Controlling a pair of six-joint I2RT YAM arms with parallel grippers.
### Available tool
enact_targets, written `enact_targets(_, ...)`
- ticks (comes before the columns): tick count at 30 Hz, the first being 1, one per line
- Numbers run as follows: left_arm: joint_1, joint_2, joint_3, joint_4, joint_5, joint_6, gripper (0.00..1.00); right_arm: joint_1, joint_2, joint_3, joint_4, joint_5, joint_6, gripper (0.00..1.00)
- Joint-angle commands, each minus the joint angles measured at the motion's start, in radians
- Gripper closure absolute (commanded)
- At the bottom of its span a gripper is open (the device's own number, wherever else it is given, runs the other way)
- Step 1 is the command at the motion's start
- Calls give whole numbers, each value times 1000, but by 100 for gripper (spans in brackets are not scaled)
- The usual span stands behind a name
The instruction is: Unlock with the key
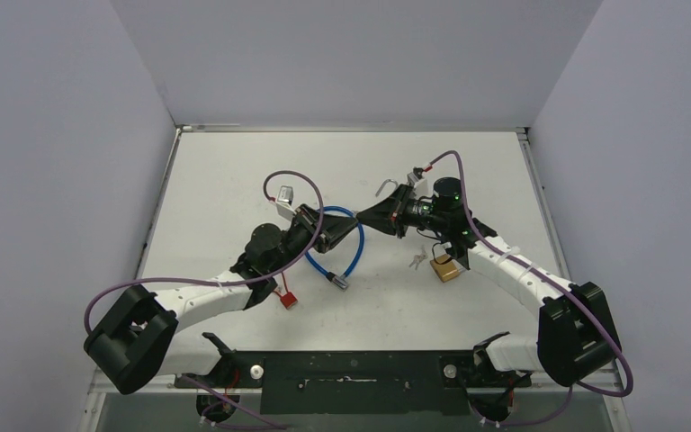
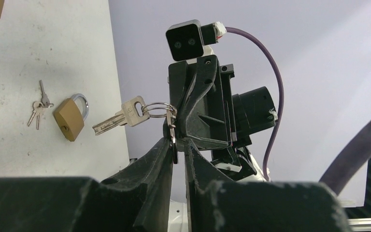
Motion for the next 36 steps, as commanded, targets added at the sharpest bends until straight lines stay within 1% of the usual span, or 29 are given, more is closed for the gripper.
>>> enact_targets(1, 6, 6, 60, 32, 5, 25, 88, 6, -28, -4, 27, -31, -21, 100)
enact_targets(4, 7, 8, 69, 26, 6, 38, 100, 4, -23, -4, 31, -38, -22, 100)
enact_targets(7, 9, 2, 86, -11, 17, 72, 100, -3, -19, 5, 17, -42, -35, 100)
enact_targets(8, 11, -4, 95, -43, 24, 87, 100, -9, -18, 12, 3, -43, -48, 97)
enact_targets(10, 11, -17, 113, -148, 45, 122, 100, -30, -22, 30, -52, -32, -106, 73)
enact_targets(12, 10, -35, 142, -337, 80, 176, 100, -60, -37, 54, -137, 3, -181, 47)
enact_targets(13, 12, -41, 159, -438, 103, 212, 100, -77, -43, 69, -177, 20, -226, 40)
enact_targets(15, 14, -46, 197, -653, 151, 290, 100, -110, -57, 98, -271, 52, -319, 32)
enact_targets(19, 19, -4, 318, -1144, 186, 518, 100, -134, -64, 141, -372, 99, -526, 27)
enact_targets(21, 10, 32, 386, -1352, 134, 631, 100, -134, -50, 174, -459, 127, -640, 26)
enact_targets(24, 4, 69, 476, -1574, 29, 749, 100, -131, -31, 194, -544, 172, -764, 26)
enact_targets(26, 4, 71, 513, -1642, -10, 799, 100, -128, -34, 179, -546, 174, -811, 27)
enact_targets(28, 4, 70, 539, -1655, -2, 849, 100, -111, -42, 155, -504, 134, -851, 28)
enact_targets(32, 1, 76, 589, -1625, 119, 984, 100, -40, -69, 80, -333, -20, -913, 27)
enact_targets(36, 1, 49, 635, -1621, 236, 1129, 100, 41, -140, -15, -92, -96, -906, 22)
